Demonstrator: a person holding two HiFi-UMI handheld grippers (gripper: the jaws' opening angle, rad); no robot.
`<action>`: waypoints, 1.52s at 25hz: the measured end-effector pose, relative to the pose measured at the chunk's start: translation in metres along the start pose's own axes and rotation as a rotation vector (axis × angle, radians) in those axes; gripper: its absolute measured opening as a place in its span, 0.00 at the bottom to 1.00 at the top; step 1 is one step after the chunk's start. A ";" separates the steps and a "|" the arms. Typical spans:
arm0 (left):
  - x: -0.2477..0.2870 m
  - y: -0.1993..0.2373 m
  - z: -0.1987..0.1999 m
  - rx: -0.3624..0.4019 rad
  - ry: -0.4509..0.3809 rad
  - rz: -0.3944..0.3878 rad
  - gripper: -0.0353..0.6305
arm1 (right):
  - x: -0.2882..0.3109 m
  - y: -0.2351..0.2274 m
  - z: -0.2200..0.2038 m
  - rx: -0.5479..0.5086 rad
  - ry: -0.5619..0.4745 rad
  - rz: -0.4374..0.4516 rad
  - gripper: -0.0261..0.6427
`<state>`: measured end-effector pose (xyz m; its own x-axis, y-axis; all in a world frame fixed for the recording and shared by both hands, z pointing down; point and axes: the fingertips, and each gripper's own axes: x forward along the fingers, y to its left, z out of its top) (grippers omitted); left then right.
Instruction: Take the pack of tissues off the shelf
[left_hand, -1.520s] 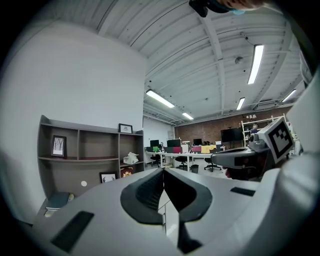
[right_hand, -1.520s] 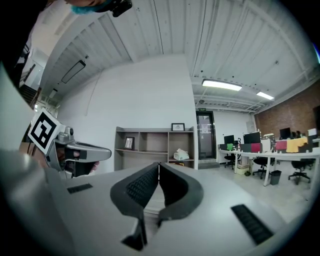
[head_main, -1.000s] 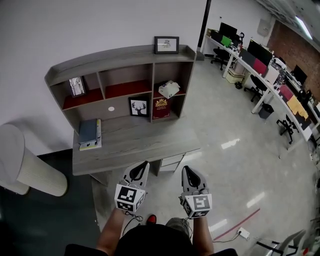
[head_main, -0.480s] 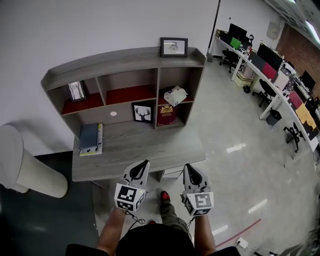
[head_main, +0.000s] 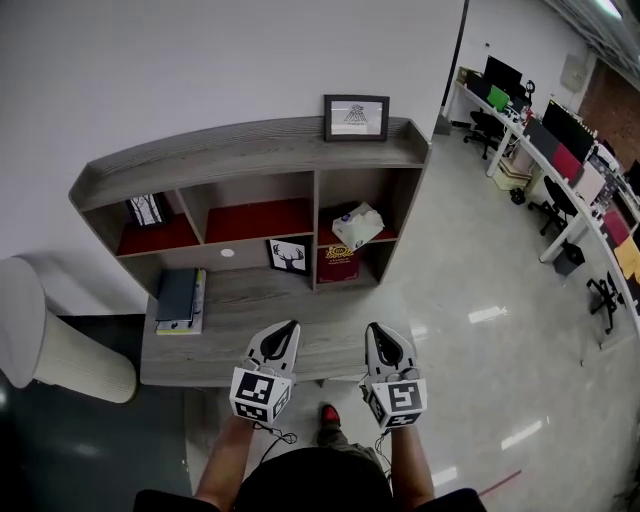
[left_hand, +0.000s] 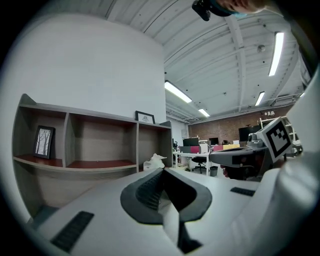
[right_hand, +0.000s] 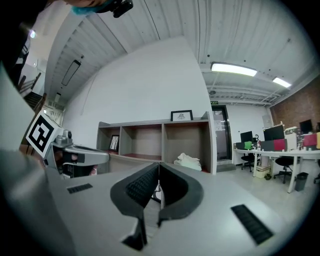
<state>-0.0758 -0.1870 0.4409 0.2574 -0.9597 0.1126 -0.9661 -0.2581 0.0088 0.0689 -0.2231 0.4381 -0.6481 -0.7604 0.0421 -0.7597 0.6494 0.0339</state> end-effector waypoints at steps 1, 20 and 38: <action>0.007 0.003 -0.001 -0.003 0.005 0.008 0.06 | 0.008 -0.005 -0.001 0.003 0.003 0.009 0.08; 0.097 0.047 -0.021 -0.045 0.057 0.135 0.06 | 0.123 -0.061 -0.029 0.034 0.056 0.144 0.08; 0.093 0.076 -0.040 -0.071 0.106 0.264 0.06 | 0.213 -0.091 -0.068 0.131 0.166 0.203 0.33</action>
<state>-0.1264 -0.2910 0.4918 -0.0033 -0.9748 0.2232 -0.9993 0.0113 0.0345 0.0031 -0.4434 0.5123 -0.7785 -0.5957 0.1978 -0.6224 0.7733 -0.1208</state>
